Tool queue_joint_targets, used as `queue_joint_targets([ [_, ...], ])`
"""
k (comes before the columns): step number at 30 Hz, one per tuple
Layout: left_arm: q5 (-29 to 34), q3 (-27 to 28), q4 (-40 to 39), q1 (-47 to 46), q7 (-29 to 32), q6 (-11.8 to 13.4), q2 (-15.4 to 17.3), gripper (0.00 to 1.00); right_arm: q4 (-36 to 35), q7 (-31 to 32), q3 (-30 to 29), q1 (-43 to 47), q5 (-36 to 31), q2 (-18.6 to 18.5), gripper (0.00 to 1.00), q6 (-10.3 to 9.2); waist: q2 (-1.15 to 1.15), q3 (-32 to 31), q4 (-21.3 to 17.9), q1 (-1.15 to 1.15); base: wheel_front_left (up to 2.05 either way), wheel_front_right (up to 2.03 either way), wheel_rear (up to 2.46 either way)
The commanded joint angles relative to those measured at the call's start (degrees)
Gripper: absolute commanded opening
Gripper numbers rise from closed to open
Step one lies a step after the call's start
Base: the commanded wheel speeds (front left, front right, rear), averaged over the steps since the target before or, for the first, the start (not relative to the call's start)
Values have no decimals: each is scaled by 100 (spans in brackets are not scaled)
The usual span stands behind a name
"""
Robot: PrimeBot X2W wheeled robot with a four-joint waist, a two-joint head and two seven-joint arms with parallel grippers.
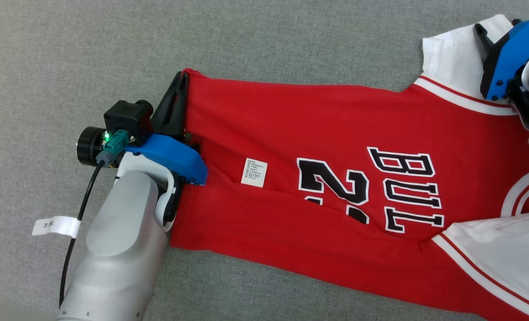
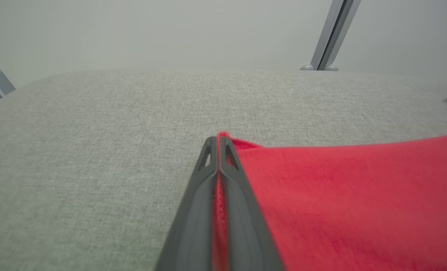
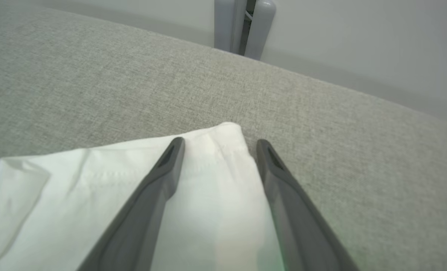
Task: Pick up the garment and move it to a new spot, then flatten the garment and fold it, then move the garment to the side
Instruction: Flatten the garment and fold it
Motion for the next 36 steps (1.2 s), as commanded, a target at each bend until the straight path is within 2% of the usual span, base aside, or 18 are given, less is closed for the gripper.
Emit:
queue_joint_targets([
  [1,-46,-2,-36,28,-23,-35,-2,0,144,82,0,-63,-91,57,77,0,0,41,30,-1,0,0,0],
  [3,-81,4,-40,54,-23,-39,-9,0,206,7,-36,-69,-115,90,0,0,0,46,14,-1,0,0,0],
  [7,-96,84,-62,75,-23,-44,8,0,116,-523,-230,-194,-237,33,0,-2,0,4,-63,-1,0,0,0],
  [12,-57,264,-133,201,-22,-37,71,0,0,-1476,-616,-154,-269,190,0,-1,0,-204,-246,-1,0,0,0],
  [19,61,502,-29,376,-23,57,143,0,-189,-2413,-629,336,187,459,0,-1,0,-628,-610,-1,0,0,0],
  [28,247,846,-221,937,-23,145,360,0,-1167,-2820,-100,1557,1189,617,0,-1,0,-1197,-1074,-1,0,0,0],
  [36,457,1113,-330,1726,-23,190,454,0,-2280,-2764,126,3486,2018,746,0,-1,0,-1741,-1394,-1,0,0,0],
])
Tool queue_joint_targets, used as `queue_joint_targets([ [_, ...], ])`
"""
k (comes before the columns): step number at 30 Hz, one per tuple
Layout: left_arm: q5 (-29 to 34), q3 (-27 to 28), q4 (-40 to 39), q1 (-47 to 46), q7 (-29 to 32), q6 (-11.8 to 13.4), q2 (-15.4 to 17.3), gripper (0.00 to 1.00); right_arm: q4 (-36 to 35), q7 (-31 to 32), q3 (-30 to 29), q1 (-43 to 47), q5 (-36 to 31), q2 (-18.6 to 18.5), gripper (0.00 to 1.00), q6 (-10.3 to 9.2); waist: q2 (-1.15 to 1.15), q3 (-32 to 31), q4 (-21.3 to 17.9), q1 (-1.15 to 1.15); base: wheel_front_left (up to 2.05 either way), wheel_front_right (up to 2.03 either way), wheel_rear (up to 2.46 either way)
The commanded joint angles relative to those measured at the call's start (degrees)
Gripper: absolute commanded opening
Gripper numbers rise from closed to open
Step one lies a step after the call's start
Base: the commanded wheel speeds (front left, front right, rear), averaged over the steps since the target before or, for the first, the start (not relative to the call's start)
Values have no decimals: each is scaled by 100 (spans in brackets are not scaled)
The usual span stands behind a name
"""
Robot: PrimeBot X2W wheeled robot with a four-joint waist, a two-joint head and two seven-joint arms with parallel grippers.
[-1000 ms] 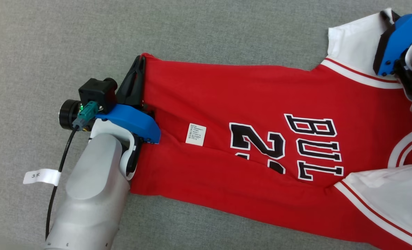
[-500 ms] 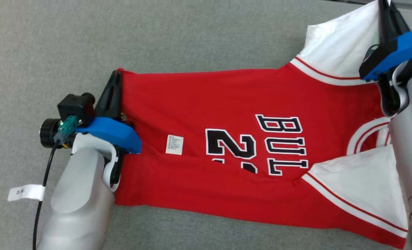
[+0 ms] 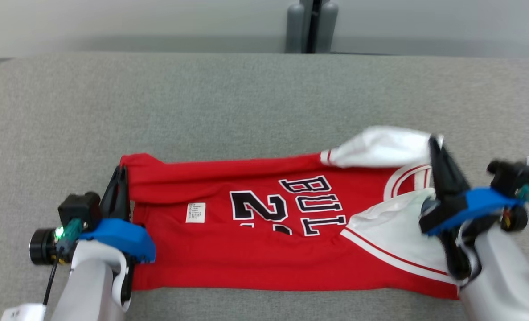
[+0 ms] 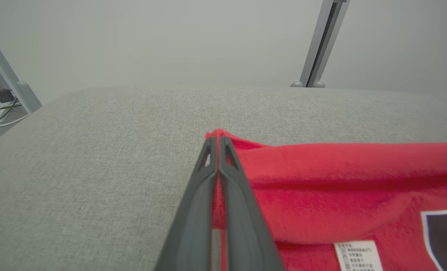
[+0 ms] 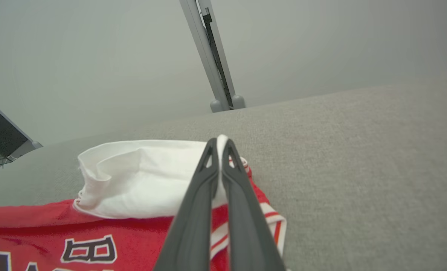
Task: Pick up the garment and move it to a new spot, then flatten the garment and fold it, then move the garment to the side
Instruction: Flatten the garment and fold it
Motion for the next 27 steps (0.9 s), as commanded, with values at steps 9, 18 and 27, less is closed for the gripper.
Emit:
queue_joint_targets([
  [9,95,353,-306,1217,-24,104,-176,0,-522,183,26,1695,230,370,0,-1,0,-666,-362,1,0,0,0],
  [18,-2,593,-540,1916,-25,347,-423,100,-396,-81,-289,2057,-763,434,100,0,0,-984,-291,1,0,0,0],
  [27,251,300,-1469,2401,-24,392,-475,100,-925,-158,-673,2329,-2144,645,100,-1,0,-1197,-161,1,0,0,0],
])
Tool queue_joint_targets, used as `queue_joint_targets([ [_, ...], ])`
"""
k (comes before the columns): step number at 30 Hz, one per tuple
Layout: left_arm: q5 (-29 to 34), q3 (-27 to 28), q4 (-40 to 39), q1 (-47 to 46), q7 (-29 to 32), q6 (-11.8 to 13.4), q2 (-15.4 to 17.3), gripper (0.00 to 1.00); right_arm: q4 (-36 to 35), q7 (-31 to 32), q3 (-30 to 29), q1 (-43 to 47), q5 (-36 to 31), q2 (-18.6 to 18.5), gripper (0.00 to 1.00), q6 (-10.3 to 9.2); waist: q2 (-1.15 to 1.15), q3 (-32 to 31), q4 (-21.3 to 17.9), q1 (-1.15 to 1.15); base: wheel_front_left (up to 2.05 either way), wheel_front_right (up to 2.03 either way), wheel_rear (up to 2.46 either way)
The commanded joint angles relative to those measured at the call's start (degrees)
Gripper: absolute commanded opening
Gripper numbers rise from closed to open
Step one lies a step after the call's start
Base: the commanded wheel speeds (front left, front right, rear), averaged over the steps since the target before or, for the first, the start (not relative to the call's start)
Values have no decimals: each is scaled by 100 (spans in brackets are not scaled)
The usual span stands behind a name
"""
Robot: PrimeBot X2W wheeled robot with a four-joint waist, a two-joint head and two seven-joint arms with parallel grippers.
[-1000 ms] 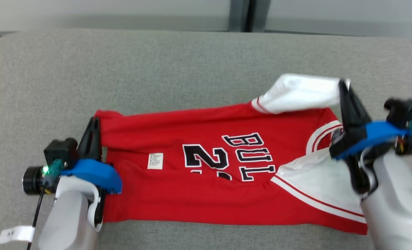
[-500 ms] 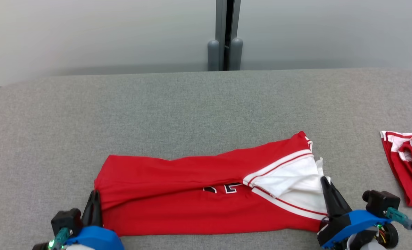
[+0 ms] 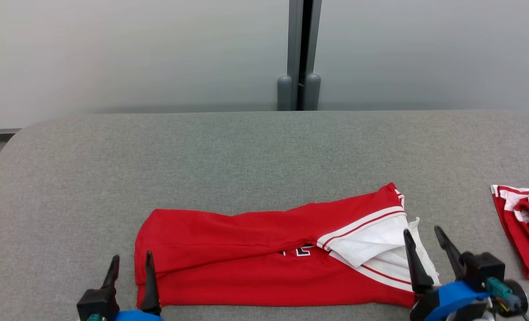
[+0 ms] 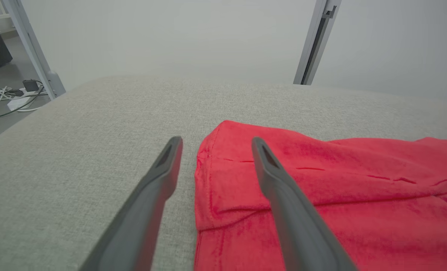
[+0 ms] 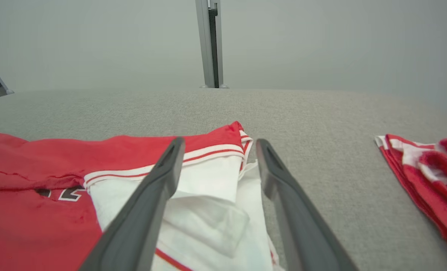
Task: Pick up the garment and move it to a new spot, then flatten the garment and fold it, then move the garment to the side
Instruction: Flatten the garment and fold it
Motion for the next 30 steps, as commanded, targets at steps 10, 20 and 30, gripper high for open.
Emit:
queue_joint_targets([
  [10,-211,-535,37,206,-23,16,1,100,306,-26,-297,-27,-283,150,100,-2,0,71,58,0,0,0,0],
  [20,-236,-725,305,-191,-23,-25,0,100,1836,229,-704,-974,-162,163,100,-1,0,538,258,0,0,0,0],
  [30,-135,-635,313,-304,-23,-82,-2,100,2925,229,106,-1272,938,245,100,12,0,736,396,0,0,0,0],
])
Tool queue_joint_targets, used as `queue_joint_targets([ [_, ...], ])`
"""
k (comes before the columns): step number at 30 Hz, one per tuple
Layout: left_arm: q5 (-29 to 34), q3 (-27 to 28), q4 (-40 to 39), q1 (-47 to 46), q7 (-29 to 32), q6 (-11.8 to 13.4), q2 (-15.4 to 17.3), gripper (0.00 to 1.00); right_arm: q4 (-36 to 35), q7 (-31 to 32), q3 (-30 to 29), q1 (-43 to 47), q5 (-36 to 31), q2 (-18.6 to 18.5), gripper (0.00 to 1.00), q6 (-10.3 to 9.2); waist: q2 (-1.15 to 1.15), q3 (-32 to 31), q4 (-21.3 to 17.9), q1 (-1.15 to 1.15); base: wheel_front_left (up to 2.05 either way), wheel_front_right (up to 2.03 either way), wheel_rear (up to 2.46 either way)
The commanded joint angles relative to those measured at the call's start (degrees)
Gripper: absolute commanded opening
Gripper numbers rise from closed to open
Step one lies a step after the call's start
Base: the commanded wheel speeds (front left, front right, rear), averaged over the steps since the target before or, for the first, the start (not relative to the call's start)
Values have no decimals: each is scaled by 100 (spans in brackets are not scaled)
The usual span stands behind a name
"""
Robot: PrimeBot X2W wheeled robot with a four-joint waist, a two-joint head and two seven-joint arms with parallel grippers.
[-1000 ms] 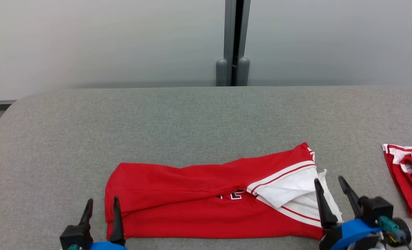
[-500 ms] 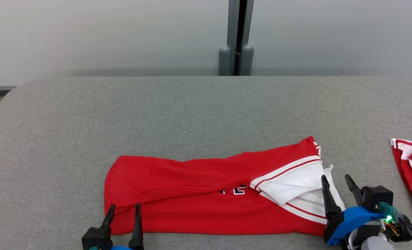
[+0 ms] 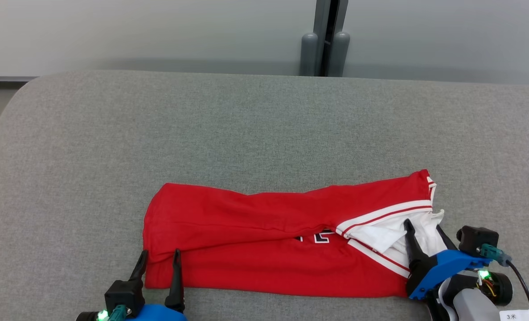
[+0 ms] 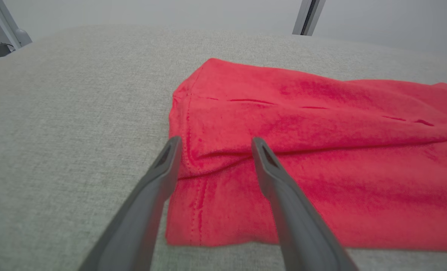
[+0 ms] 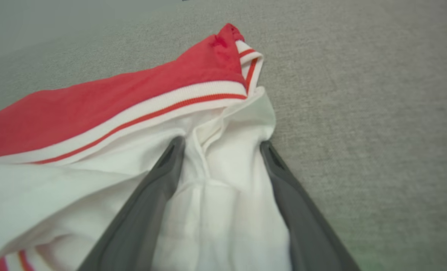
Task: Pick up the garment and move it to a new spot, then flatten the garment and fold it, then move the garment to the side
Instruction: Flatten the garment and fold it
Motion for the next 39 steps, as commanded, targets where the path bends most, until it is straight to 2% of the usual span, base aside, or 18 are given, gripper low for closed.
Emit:
queue_joint_targets([
  [1,35,21,8,-93,-23,-32,-1,100,357,216,250,110,153,187,85,27,0,11,4,0,0,0,0],
  [2,27,7,19,-99,-23,-40,-2,100,441,263,331,91,211,197,47,28,0,12,2,0,0,0,0],
  [3,18,-6,25,-108,-23,-30,-2,100,496,263,399,73,274,210,0,35,0,11,-2,0,0,0,0],
  [5,-10,-47,31,-132,-23,-33,-1,100,567,187,459,44,358,197,0,35,0,3,-13,0,0,0,0],
  [7,-22,-85,39,-113,-23,-38,-2,100,552,69,392,22,356,10,0,12,0,-27,-30,0,0,0,0],
  [11,-54,-111,56,-39,-23,-32,-4,100,334,-68,37,14,264,-427,0,1,0,-129,-102,0,0,0,0],
  [13,-66,-122,72,12,-23,-32,-3,100,-8,-85,-214,21,143,-534,0,7,0,-196,-147,0,0,0,0],
  [17,-110,-190,124,106,-23,-39,-1,100,-705,-92,-646,276,-140,-461,0,11,0,-333,-205,0,0,0,0],
  [20,-174,-304,139,137,-23,-17,-1,100,-1289,-94,-743,499,-248,-293,0,11,0,-430,-194,0,0,0,0],
  [23,-212,-373,157,154,-23,-9,-2,100,-1648,-93,-617,667,-218,-150,0,11,0,-484,-157,0,0,0,0],
  [25,-252,-494,179,168,-23,-14,1,100,-2091,-91,-237,889,-18,-7,0,12,0,-546,-39,0,0,0,0],
  [29,-245,-550,193,178,-23,-11,0,100,-2409,-91,209,1017,247,58,0,11,0,-571,163,0,0,0,0],
  [33,-177,-629,212,149,-23,-27,2,100,-2582,-91,747,982,617,95,0,12,0,-564,579,0,0,0,0],
  [39,-107,-680,214,193,-23,-74,1,100,-2472,-92,1431,701,1099,92,0,12,0,-538,1272,0,0,0,0],
])
